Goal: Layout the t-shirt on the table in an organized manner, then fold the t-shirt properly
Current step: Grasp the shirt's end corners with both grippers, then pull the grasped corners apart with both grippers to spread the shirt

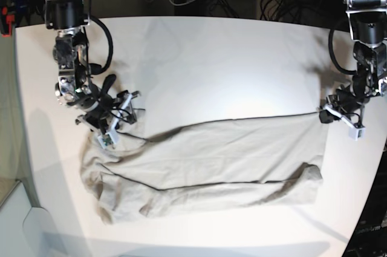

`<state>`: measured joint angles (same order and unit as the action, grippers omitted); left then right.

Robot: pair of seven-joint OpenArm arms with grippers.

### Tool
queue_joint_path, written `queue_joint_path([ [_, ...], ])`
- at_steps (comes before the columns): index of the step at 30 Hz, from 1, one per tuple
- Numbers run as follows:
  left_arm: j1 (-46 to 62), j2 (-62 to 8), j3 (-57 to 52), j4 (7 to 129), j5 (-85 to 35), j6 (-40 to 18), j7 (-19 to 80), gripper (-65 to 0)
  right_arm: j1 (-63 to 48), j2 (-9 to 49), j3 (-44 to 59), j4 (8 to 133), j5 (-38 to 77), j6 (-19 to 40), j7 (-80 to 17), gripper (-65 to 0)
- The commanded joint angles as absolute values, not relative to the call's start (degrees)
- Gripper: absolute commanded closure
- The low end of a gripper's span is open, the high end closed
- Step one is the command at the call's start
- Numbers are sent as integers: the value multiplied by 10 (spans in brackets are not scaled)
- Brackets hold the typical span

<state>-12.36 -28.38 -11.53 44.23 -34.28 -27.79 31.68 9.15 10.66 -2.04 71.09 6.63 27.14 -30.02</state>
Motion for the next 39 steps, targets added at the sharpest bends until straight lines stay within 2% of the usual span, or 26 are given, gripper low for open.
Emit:
queue_joint_path([
  [1,-102,-281,-109,428,-273,-250,407,-1,99,109,-21,710,73,270,-298,-319],
  [4,-102,-281,-109,428,-273,-250,407,-1,99,109,-28,680,73,270,-298,-270],
  [6,-102,-280,-109,429,-273,-251,407,-1,100,111,-47,655,73,270,-297,-185],
  [9,-102,-280,-109,432,-273,-251,407,-1,100,130,-70,631,73,270,-297,-23],
  [10,-102,-280,-109,432,-273,-251,407,-1,97,134,-77,630,73,270,-298,-2],
  [12,-102,-280,-109,432,-273,-251,407,-1,86,138,-80,646,73,270,-297,-19],
  [19,-94,-285,-109,444,-274,-253,452,-1,2,182,-77,808,73,270,-297,-15],
  [24,-61,-299,-116,566,-275,-253,518,-1,-57,207,-52,923,73,270,-302,-15],
  [29,-11,-300,-209,708,-276,-253,601,-1,-94,211,15,987,73,272,-302,-15],
  [34,-19,-322,-252,764,-280,-253,647,-1,-92,205,95,991,73,351,-303,-15],
  [39,-59,-327,-252,786,-278,-253,676,-1,-86,194,150,1008,73,397,-303,-15],
])
